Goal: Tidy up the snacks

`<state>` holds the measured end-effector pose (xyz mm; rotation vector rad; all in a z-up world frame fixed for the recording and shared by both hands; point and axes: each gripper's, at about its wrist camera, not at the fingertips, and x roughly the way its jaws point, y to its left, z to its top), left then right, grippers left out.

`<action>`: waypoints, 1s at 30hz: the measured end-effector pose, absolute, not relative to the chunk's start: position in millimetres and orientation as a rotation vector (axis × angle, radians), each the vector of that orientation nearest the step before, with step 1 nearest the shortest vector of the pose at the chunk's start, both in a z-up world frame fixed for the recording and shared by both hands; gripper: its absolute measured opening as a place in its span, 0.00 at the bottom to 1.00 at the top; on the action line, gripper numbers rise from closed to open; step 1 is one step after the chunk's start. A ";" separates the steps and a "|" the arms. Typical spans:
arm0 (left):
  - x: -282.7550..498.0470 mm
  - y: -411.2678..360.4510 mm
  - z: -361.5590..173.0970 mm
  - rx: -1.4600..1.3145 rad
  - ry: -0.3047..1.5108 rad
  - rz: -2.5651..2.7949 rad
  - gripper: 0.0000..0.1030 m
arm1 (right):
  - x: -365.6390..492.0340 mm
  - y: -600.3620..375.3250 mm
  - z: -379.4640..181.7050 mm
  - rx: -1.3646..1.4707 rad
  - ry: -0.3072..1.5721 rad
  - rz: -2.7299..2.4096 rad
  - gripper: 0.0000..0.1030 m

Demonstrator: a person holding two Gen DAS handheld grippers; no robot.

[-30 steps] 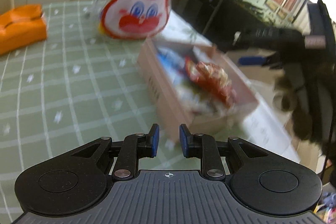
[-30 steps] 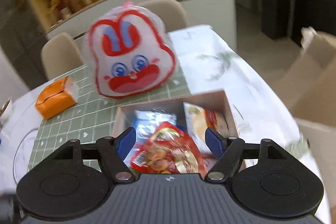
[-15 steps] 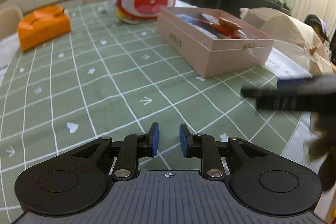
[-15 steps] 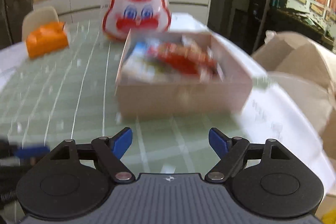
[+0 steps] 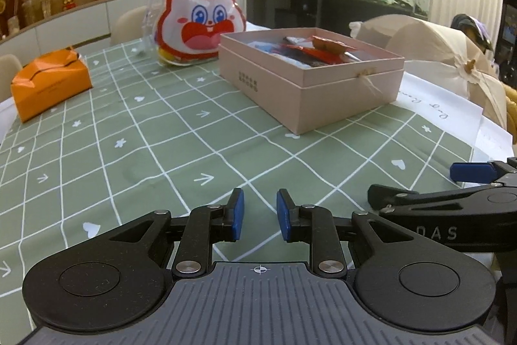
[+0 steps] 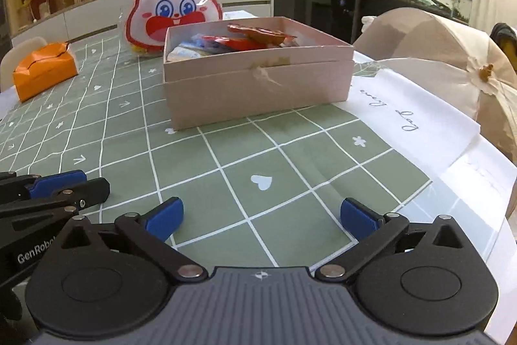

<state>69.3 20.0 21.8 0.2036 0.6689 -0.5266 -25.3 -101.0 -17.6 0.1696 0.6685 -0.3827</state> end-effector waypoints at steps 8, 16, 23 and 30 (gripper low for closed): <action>69.4 20.7 21.4 0.212 0.667 -0.526 0.26 | -25.4 -103.5 -17.7 0.176 0.668 -0.406 1.00; 69.4 20.5 21.3 0.216 0.665 -0.525 0.25 | -25.6 -103.3 -17.7 0.177 0.668 -0.407 1.00; 68.8 18.7 21.5 0.216 0.666 -0.530 0.25 | -25.7 -103.2 -17.6 0.177 0.668 -0.407 1.00; 68.9 18.8 21.6 0.216 0.666 -0.530 0.25 | -25.9 -103.0 -17.5 0.177 0.668 -0.407 1.00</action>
